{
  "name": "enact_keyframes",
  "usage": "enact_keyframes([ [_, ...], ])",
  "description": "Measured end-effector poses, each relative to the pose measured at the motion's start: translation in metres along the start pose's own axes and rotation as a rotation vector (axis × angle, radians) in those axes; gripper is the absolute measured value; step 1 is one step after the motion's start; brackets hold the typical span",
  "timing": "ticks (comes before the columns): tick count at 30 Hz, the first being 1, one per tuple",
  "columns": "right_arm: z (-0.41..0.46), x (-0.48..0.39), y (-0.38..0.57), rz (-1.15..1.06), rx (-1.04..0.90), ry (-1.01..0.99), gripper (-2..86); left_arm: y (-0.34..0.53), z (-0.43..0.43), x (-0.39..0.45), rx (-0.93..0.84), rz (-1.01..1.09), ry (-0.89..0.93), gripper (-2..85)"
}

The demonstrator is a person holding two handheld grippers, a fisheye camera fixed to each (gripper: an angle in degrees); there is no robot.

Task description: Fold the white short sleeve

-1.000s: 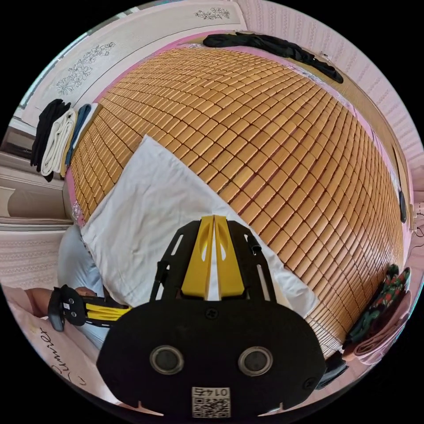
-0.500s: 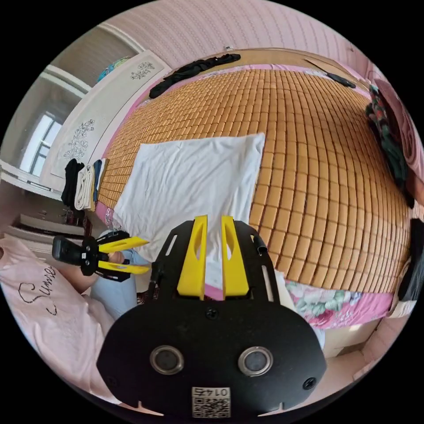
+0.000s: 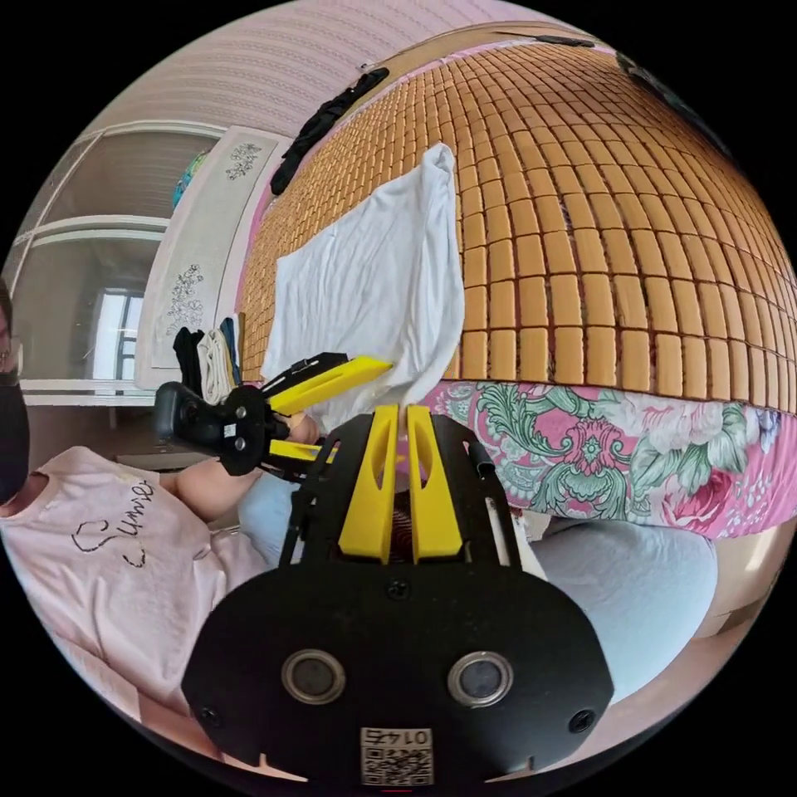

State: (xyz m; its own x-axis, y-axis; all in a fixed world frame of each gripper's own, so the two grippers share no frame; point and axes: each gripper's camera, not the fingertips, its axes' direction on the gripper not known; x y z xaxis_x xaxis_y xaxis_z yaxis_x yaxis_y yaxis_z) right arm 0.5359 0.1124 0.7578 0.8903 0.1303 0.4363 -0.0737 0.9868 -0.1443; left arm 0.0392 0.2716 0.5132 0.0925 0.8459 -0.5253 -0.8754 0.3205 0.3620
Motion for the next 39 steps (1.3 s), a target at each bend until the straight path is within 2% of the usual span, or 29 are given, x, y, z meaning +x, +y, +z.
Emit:
enact_keyframes([
  [4, -0.008, 0.004, -0.002, -0.116, 0.030, -0.227, 4.2, -0.004, 0.000, -0.005, 0.007, -0.047, -0.011, 7.9],
  [6, -0.017, 0.012, -0.001, -0.158, 0.049, -0.187, 6.6, -0.004, -0.006, -0.012, 0.000, -0.103, -0.030, 1.3],
  [10, -0.029, 0.066, -0.009, -0.048, 0.147, -0.203, 15.4, 0.000, -0.014, -0.018, 0.040, -0.113, -0.001, -0.6],
  [14, -0.009, 0.096, -0.035, 0.020, 0.193, -0.303, 17.8, 0.000, -0.022, -0.011, 0.048, -0.082, -0.038, -0.9],
  [16, 0.004, 0.108, -0.050, 0.053, 0.225, -0.377, 17.4, 0.001, -0.029, -0.007, 0.058, -0.067, -0.047, -0.9],
  [20, 0.007, 0.119, -0.065, 0.050, 0.283, -0.363, 12.4, 0.001, -0.043, 0.003, 0.080, -0.012, -0.027, -0.9],
  [24, -0.015, 0.145, -0.067, 0.146, 0.403, -0.375, 4.1, -0.001, -0.053, 0.012, 0.131, 0.023, 0.030, -0.9],
  [29, -0.065, 0.150, -0.036, 0.140, 0.502, -0.329, 2.7, -0.014, -0.070, 0.019, 0.235, 0.021, 0.097, -0.9],
  [33, -0.111, 0.127, -0.013, 0.110, 0.568, -0.278, 2.4, -0.014, -0.090, 0.011, 0.351, -0.064, 0.167, -0.9],
  [39, -0.105, 0.051, -0.058, -0.040, 0.475, -0.228, 2.5, 0.030, -0.131, -0.044, 0.429, -0.355, 0.115, -0.9],
])
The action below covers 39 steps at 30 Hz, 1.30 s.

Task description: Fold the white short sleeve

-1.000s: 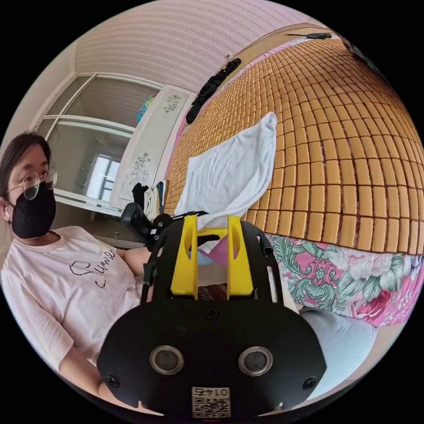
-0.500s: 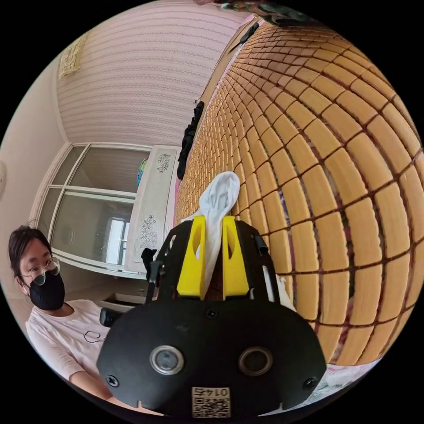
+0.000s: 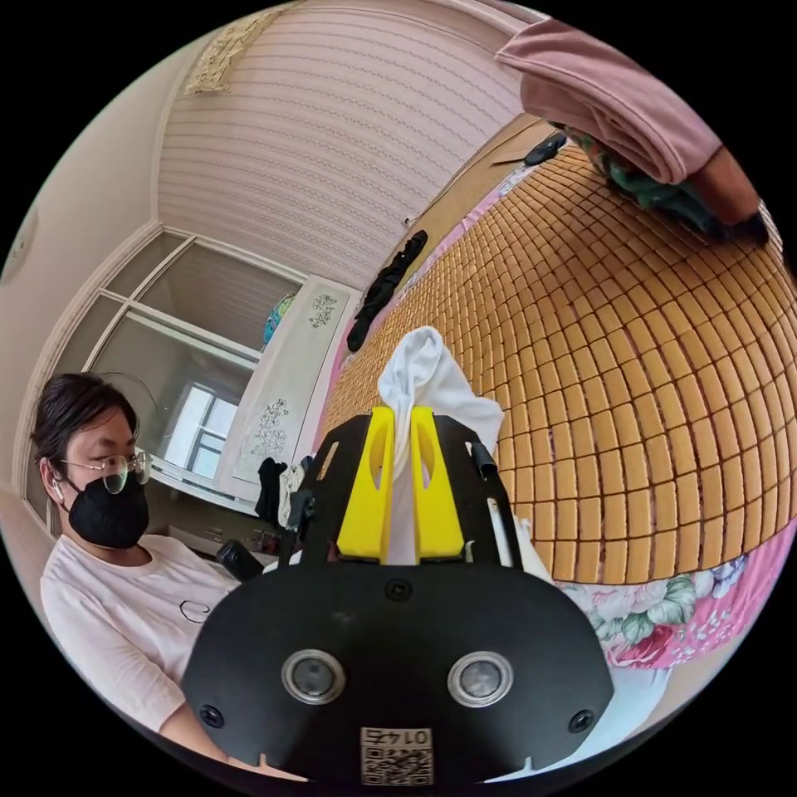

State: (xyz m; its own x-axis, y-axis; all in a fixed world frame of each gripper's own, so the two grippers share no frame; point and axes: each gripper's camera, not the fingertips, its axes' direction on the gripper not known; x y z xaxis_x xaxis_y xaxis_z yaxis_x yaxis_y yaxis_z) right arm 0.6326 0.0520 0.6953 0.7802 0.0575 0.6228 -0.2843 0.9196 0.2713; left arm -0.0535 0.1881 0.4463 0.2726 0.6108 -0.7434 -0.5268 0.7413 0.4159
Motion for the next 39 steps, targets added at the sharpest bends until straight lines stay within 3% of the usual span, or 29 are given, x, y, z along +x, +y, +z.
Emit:
enact_keyframes([
  [4, 0.093, -0.040, -0.022, -0.043, -0.153, 0.041, 3.2, 0.008, -0.030, -0.035, -0.026, -0.088, -0.198, -0.9],
  [9, 0.193, -0.060, -0.027, -0.045, -0.259, 0.109, 5.6, 0.035, -0.053, -0.094, -0.088, -0.390, -0.404, 0.4],
  [14, 0.210, -0.080, -0.037, -0.101, -0.251, 0.038, 6.2, 0.051, -0.072, -0.120, -0.148, -0.507, -0.494, 3.0],
  [21, 0.240, -0.124, -0.061, -0.412, -0.440, 0.396, 12.7, 0.061, -0.097, -0.116, -0.241, -0.550, -0.589, 6.6],
  [24, 0.268, -0.138, -0.056, -0.535, -0.557, 0.478, 16.1, 0.062, -0.103, -0.108, -0.196, -0.560, -0.557, 9.2],
  [27, 0.292, -0.148, -0.043, -0.607, -0.649, 0.503, 16.4, 0.063, -0.092, -0.103, -0.192, -0.540, -0.525, 10.9],
  [32, 0.289, -0.167, -0.021, -0.658, -0.562, 0.556, 13.3, 0.059, -0.080, -0.081, -0.221, -0.469, -0.657, 10.2],
  [36, 0.276, -0.175, -0.004, -0.646, -0.550, 0.458, 6.7, 0.063, -0.076, -0.059, -0.237, -0.394, -0.722, 9.5],
  [39, 0.265, -0.178, 0.000, -0.577, -0.552, 0.435, 5.5, 0.065, -0.078, -0.045, -0.248, -0.343, -0.684, 3.8],
])
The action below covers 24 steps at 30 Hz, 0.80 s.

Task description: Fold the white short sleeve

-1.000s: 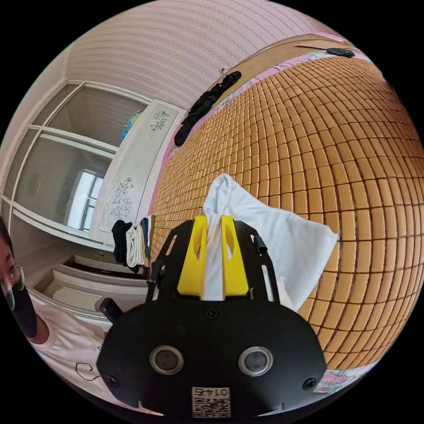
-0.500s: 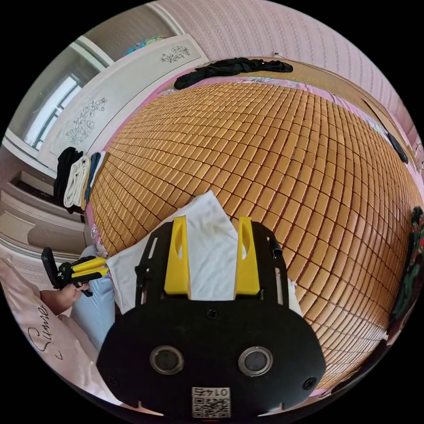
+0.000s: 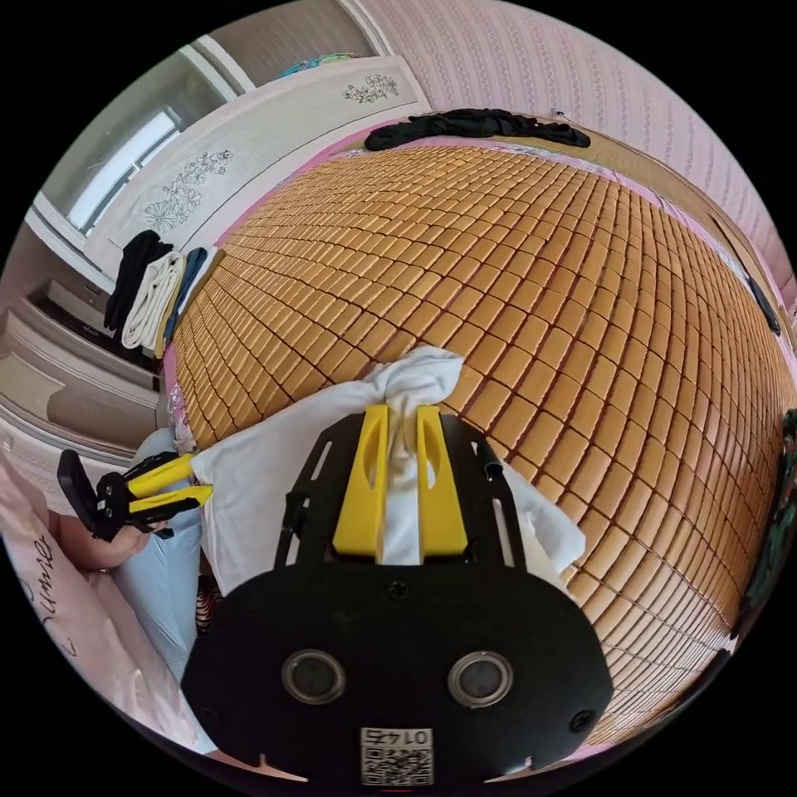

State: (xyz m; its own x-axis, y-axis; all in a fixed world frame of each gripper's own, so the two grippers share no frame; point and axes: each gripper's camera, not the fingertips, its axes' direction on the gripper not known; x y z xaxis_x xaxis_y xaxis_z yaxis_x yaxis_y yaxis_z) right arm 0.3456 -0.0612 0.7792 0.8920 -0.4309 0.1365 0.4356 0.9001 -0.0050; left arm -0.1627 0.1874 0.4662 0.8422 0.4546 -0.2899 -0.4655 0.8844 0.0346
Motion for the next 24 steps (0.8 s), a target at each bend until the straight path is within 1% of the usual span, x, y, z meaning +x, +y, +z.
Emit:
enact_keyframes([
  [1, -0.007, -0.001, 0.005, 0.021, 0.009, -0.012, 5.1, 0.001, -0.001, 0.002, -0.012, 0.011, 0.037, 1.8],
  [2, -0.012, -0.003, 0.009, 0.027, 0.025, -0.013, 5.0, 0.004, -0.003, 0.006, -0.037, -0.005, 0.029, 1.0],
  [4, -0.039, -0.013, 0.026, 0.032, 0.099, -0.028, 4.7, 0.010, -0.007, 0.015, -0.032, 0.035, 0.009, 0.1],
  [7, -0.087, -0.034, 0.053, 0.003, 0.209, -0.040, 4.5, 0.020, -0.027, 0.005, 0.005, -0.029, 0.101, -0.5],
  [9, -0.118, -0.049, 0.071, -0.016, 0.274, -0.027, 4.4, 0.031, -0.064, -0.001, 0.110, -0.032, 0.162, -0.7],
  [13, -0.182, -0.089, 0.104, -0.058, 0.410, -0.015, 4.0, 0.054, -0.132, -0.008, 0.247, -0.002, 0.204, -0.8],
  [17, -0.219, -0.133, 0.106, -0.157, 0.505, -0.052, 3.7, 0.093, -0.216, -0.016, 0.418, 0.002, 0.129, -0.8],
  [19, -0.231, -0.172, 0.094, -0.256, 0.547, -0.080, 3.8, 0.112, -0.250, -0.022, 0.485, -0.024, 0.067, -0.8],
  [24, -0.237, -0.267, 0.045, -0.507, 0.567, -0.188, 3.9, 0.182, -0.346, -0.060, 0.670, -0.153, -0.171, -0.8],
])
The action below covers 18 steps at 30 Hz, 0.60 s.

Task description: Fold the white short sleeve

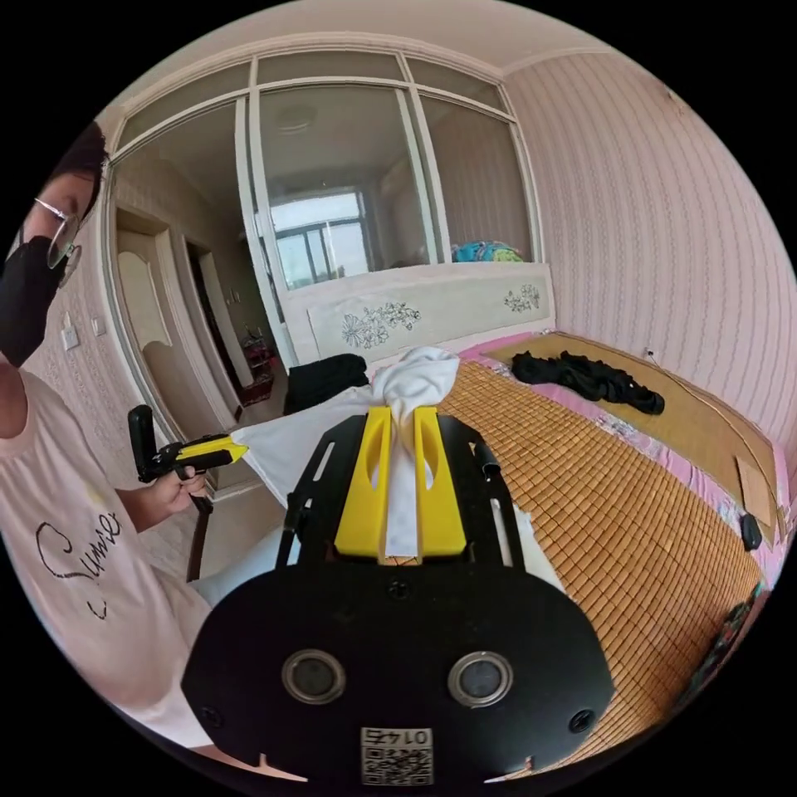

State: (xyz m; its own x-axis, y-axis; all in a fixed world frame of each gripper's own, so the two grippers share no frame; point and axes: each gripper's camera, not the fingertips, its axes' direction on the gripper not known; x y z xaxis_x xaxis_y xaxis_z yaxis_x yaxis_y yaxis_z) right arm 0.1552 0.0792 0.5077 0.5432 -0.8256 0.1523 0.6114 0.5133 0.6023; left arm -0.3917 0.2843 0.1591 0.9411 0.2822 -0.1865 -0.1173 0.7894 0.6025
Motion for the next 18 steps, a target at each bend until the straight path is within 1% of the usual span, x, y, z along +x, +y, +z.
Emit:
enact_keyframes([
  [1, 0.019, -0.015, -0.022, -0.061, -0.003, -0.043, 3.9, -0.001, -0.011, -0.008, 0.018, -0.008, -0.031, -0.8],
  [4, 0.073, -0.059, -0.085, -0.215, 0.018, -0.139, 4.2, -0.009, -0.056, -0.054, 0.108, -0.058, -0.207, -0.7],
  [5, 0.086, -0.068, -0.100, -0.238, 0.017, -0.155, 4.4, -0.016, -0.068, -0.074, 0.146, -0.070, -0.295, -0.5],
  [6, 0.114, -0.087, -0.132, -0.279, 0.000, -0.174, 4.6, -0.027, -0.077, -0.097, 0.180, -0.082, -0.376, -0.2],
  [7, 0.146, -0.105, -0.166, -0.294, -0.019, -0.177, 5.1, -0.033, -0.080, -0.110, 0.196, -0.091, -0.414, 0.0],
  [8, 0.164, -0.112, -0.184, -0.286, -0.038, -0.173, 5.3, -0.046, -0.082, -0.139, 0.217, -0.119, -0.478, 0.9],
  [10, 0.247, -0.136, -0.248, -0.208, -0.171, -0.147, 7.6, -0.062, -0.076, -0.194, 0.197, -0.210, -0.540, 3.4],
  [11, 0.270, -0.139, -0.259, -0.178, -0.213, -0.127, 8.5, -0.064, -0.071, -0.234, 0.177, -0.314, -0.562, 5.9],
  [12, 0.314, -0.142, -0.273, -0.109, -0.325, -0.084, 10.1, -0.059, -0.068, -0.271, 0.153, -0.423, -0.579, 6.5],
  [13, 0.352, -0.145, -0.273, -0.088, -0.468, -0.059, 11.6, -0.054, -0.068, -0.287, 0.141, -0.493, -0.570, 6.7],
  [14, 0.367, -0.146, -0.269, -0.076, -0.531, -0.055, 12.2, -0.040, -0.073, -0.310, 0.140, -0.576, -0.537, 6.8],
  [15, 0.385, -0.144, -0.257, -0.051, -0.603, -0.068, 13.4, -0.025, -0.081, -0.318, 0.160, -0.596, -0.524, 6.7],
  [16, 0.390, -0.138, -0.238, -0.035, -0.615, -0.076, 13.5, -0.017, -0.085, -0.318, 0.167, -0.591, -0.523, 6.5],
  [18, 0.386, -0.122, -0.200, -0.027, -0.624, -0.059, 13.5, 0.010, -0.096, -0.294, 0.148, -0.490, -0.565, 6.0],
])
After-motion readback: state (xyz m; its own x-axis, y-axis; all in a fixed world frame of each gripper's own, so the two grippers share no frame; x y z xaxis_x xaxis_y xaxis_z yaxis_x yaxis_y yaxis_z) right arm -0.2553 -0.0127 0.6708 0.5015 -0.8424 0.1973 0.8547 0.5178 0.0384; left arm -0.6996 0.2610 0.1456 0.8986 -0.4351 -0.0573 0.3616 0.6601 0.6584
